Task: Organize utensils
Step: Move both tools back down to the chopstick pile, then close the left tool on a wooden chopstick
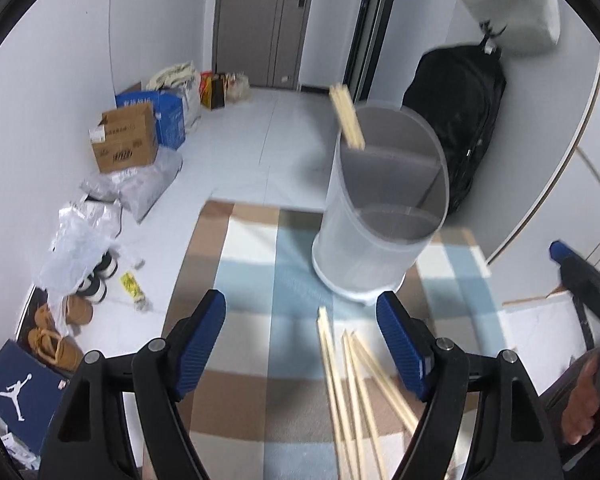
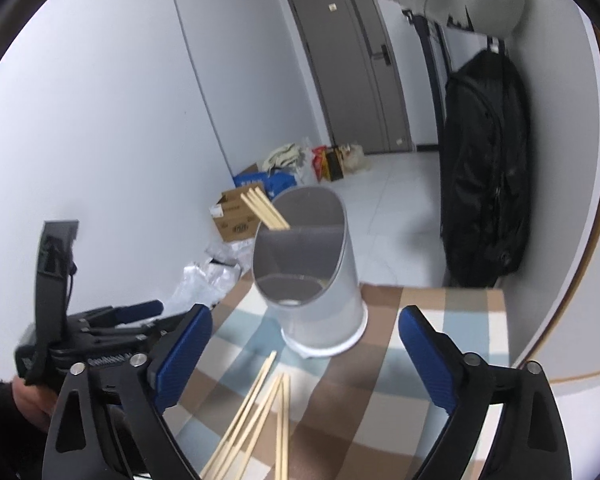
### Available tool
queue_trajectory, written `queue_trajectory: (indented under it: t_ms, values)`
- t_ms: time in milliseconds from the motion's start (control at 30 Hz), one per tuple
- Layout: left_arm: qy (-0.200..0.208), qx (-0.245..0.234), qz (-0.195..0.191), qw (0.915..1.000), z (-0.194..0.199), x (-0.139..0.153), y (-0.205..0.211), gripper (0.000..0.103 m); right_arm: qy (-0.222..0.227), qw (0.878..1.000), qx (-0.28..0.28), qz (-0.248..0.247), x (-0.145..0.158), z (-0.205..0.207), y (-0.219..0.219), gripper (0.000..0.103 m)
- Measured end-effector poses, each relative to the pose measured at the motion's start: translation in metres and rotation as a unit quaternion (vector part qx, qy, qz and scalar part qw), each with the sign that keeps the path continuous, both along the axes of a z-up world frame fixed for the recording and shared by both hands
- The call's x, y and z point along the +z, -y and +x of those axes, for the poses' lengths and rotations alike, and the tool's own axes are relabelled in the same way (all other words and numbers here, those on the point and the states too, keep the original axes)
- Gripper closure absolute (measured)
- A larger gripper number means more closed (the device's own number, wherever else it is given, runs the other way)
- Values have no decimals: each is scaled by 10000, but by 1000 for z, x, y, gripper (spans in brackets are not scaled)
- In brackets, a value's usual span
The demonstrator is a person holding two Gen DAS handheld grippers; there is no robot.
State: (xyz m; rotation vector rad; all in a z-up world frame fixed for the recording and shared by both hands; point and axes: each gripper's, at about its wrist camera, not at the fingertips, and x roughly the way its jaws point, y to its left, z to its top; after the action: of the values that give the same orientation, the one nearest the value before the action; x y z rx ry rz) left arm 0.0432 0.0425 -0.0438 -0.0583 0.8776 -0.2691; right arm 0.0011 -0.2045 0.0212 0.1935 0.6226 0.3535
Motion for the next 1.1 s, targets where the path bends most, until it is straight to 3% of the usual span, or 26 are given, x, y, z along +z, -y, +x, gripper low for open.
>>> queue_trajectory:
  t_ms: [100, 367, 467, 767, 867, 1033, 1100]
  values:
    - [-199, 6, 283, 9994, -2, -14, 3, 29, -265, 9996, 38, 94, -11, 2, -2, 7]
    - [-1041, 40, 561, 9930, 6, -56, 9, 29, -776, 9970, -50, 54, -24, 9, -3, 7]
    - [-1045, -37, 709, 9920, 11, -57, 15, 29, -882, 9957, -134, 237, -25, 10, 1, 7]
    - [-1202, -309, 683, 9899, 32, -65, 42, 30, -982, 9934, -423, 411, -25, 11, 23, 7]
    - [-1259, -336, 765, 9885, 36, -71, 45, 44, -1020, 9921, -498, 531, -25, 10, 32, 7]
    - [-1285, -352, 855, 9874, 35, -75, 45, 57, -978, 9922, -503, 580, -22, 6, 39, 7]
    - [-1217, -341, 916, 9877, 34, -72, 47, 70, -972, 9922, -503, 589, -21, 5, 40, 7]
